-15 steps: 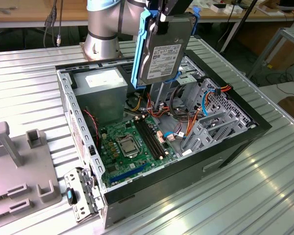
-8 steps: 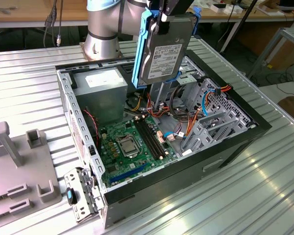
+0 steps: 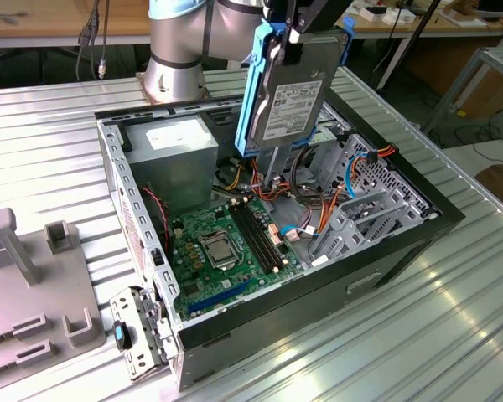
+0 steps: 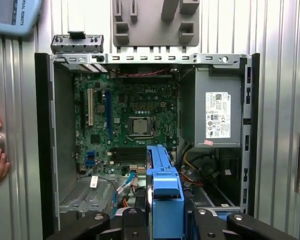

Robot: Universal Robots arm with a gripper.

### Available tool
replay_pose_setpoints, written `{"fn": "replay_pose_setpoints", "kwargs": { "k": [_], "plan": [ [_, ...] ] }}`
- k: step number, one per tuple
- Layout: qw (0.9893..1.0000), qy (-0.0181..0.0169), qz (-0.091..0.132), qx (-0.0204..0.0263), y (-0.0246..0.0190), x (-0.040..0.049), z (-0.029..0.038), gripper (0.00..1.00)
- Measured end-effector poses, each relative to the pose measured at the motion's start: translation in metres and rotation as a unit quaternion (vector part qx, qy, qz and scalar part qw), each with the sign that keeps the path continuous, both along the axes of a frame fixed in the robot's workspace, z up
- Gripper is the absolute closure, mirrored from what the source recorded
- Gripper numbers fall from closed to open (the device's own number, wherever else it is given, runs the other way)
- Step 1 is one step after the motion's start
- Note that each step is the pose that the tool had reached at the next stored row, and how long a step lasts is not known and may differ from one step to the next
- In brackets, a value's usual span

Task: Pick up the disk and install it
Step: 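Insert the disk into the insertion slot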

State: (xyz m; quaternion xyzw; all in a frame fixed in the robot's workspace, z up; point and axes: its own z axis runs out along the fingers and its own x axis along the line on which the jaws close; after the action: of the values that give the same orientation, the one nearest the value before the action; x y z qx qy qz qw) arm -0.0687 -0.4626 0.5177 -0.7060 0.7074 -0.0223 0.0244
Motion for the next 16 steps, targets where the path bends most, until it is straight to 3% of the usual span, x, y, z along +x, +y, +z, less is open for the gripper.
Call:
{"fn": "replay_pose_setpoints", "kwargs": {
  "k": [2,4,6,10,13,16],
  "plan": [
    [1.0000,0.0000,0.000,-0.0002,-0.0060,0.0000,-0.0002,0.63],
    [1.0000,-0.0001,0.000,-0.0002,-0.0146,0.0005,-0.0008,0.63],
    [1.0000,0.0000,0.000,-0.0002,-0.0176,0.0050,-0.0015,0.63],
    [1.0000,0.0000,0.000,-0.0003,-0.0224,0.0261,-0.0029,0.63],
    [1.0000,0.0000,0.000,-0.0003,-0.0259,0.0332,-0.0032,0.63],
    [1.0000,0.0000,0.000,-0.0003,-0.0325,0.0371,-0.0037,0.63]
  ]
}}
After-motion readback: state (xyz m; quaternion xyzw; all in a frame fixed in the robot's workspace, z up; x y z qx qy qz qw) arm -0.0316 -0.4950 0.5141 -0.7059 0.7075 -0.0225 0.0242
